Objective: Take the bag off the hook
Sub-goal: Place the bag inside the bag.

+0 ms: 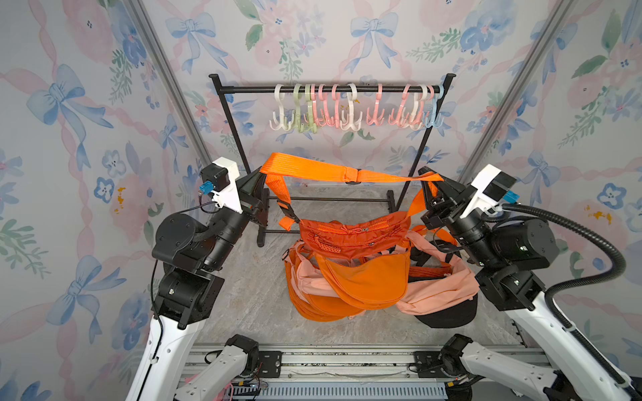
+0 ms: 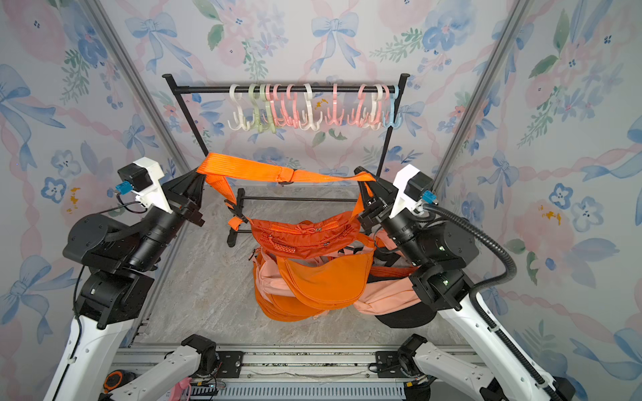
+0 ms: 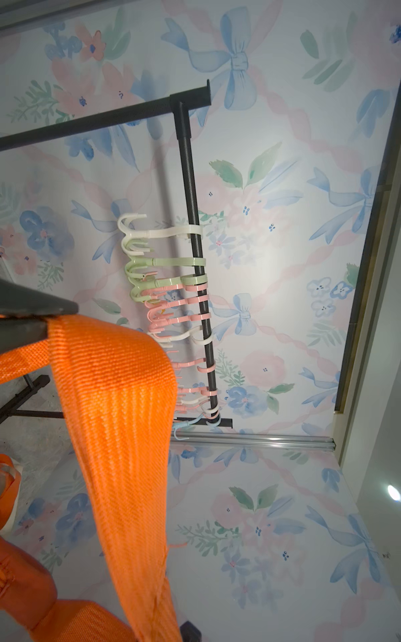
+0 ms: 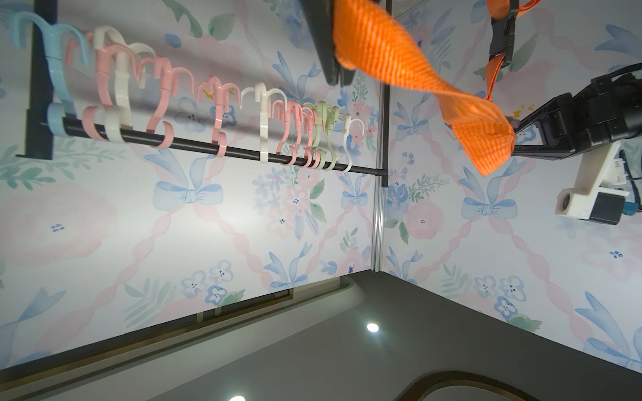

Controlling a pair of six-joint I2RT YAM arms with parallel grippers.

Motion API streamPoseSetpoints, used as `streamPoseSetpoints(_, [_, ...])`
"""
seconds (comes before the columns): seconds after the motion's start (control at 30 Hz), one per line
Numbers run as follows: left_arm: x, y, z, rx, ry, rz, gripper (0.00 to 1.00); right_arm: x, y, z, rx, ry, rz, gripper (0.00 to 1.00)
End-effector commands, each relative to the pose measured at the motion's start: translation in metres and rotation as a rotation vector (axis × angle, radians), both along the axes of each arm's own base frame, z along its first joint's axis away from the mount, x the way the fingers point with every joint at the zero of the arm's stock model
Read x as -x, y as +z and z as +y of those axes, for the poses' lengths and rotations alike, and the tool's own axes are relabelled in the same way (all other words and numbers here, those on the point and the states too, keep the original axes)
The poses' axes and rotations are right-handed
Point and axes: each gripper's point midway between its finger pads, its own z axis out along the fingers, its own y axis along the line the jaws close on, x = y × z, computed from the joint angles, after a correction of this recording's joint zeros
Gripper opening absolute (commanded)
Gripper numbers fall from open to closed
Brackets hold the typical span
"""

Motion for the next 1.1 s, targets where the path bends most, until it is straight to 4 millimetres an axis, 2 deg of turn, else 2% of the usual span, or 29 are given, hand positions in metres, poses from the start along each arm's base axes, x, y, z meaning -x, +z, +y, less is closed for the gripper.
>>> streamPoseSetpoints(0.0, [0.015,0.008,-0.002,0.069,-0.056,-0.026,0.0,0.009,-0.011,-0.01,0.007,-0.02,0.036,0.0])
streamPoseSetpoints(0.17, [0.027,-0.01,-0.002,0.119,-0.089,0.009,0.0,0.028,-0.026,-0.028,0.006,-0.025,0.069,0.0])
streamPoseSetpoints(0.33, [0.042,-0.018,0.004,0.154,-0.098,0.013,0.0,0.038,-0.041,-0.044,0.02,-0.054,0.103,0.0])
streamPoseSetpoints(0.47, [0.031,-0.036,0.023,0.171,0.028,0.057,0.0,0.033,-0.062,-0.063,0.049,-0.169,0.154,0.0])
streamPoseSetpoints(0.57, [0.016,-0.058,0.012,0.161,0.0,0.127,0.0,0.026,-0.084,-0.072,0.07,-0.234,0.19,0.0])
streamPoseSetpoints(0.77, [-0.018,-0.113,-0.009,0.161,-0.024,0.274,0.0,0.002,-0.126,-0.073,0.151,-0.339,0.282,0.0])
streamPoseSetpoints(0.97, [-0.049,-0.146,-0.031,0.143,-0.033,0.358,0.0,-0.044,-0.168,-0.065,0.187,-0.426,0.37,0.0])
streamPoseSetpoints(1.07, [-0.067,-0.164,-0.043,0.121,-0.022,0.4,0.0,-0.073,-0.194,-0.063,0.187,-0.458,0.44,0.02])
